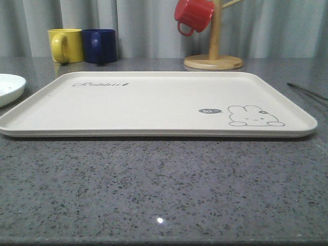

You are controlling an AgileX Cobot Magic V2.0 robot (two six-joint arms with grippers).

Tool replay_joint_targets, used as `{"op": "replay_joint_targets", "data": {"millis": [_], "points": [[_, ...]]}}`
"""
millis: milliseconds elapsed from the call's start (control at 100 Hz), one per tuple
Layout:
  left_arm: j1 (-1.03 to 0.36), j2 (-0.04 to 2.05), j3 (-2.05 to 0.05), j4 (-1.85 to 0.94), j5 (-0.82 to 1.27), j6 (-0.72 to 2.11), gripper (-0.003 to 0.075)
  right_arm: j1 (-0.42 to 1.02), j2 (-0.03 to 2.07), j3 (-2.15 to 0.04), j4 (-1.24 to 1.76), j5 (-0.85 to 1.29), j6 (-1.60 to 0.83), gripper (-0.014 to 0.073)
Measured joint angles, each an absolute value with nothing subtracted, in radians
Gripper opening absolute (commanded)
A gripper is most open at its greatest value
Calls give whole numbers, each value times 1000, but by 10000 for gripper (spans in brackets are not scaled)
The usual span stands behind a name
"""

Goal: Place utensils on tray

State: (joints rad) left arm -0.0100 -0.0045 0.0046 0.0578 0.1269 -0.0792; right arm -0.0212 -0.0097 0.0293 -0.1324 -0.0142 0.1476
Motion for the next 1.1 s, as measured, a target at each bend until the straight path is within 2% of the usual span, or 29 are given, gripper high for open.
{"op": "replay_joint_targets", "data": {"millis": [1100], "points": [[-10, -5, -29, 33, 86, -79, -19, -21, -10, 29, -132, -14, 148, -69]]}}
